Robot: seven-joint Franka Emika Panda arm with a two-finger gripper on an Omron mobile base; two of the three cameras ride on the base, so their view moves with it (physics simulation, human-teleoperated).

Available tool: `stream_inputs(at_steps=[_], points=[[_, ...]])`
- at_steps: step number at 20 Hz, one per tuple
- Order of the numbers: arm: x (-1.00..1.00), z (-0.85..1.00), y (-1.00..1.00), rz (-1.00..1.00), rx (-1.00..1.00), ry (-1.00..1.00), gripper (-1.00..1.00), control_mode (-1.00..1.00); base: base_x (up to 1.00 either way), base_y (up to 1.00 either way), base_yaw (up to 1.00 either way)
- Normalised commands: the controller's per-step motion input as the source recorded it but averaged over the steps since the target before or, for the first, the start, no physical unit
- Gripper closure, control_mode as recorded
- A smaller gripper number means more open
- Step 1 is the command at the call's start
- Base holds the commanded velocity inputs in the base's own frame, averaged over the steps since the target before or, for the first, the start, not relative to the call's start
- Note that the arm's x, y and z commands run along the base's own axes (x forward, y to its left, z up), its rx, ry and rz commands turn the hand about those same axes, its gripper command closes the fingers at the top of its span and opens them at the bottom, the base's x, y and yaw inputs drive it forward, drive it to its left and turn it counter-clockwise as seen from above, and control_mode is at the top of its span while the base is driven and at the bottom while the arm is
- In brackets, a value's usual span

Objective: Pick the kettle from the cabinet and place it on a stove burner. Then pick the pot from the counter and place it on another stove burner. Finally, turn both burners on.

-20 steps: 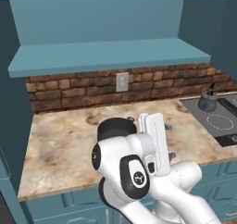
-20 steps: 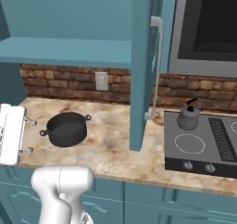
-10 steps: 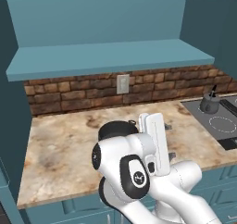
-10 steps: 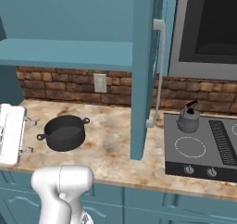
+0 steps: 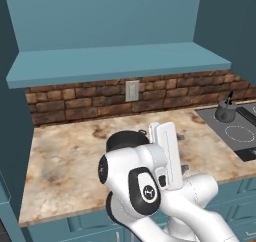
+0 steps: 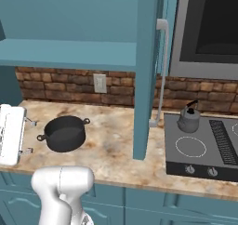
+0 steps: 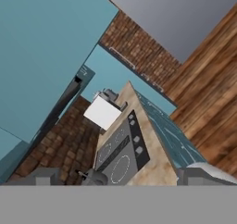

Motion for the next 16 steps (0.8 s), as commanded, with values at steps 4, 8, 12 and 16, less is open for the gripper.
stream_inputs(at_steps=[4, 8, 12, 16], points=[[0.15, -0.10, 0.00, 0.00, 0.00, 0.00, -1.00, -1.00, 0.00, 0.00, 0.00], [0.27, -0.18, 0.01, 0.00, 0.00, 0.00, -1.00, -1.00, 0.00, 0.00, 0.00], [0.34, -0.23, 0.09, 0.00, 0.01, 0.01, -1.00, -1.00, 0.00, 0.00, 0.00], [0.40, -0.29, 0.16, 0.00, 0.00, 0.02, -1.00, -1.00, 0.00, 0.00, 0.00]])
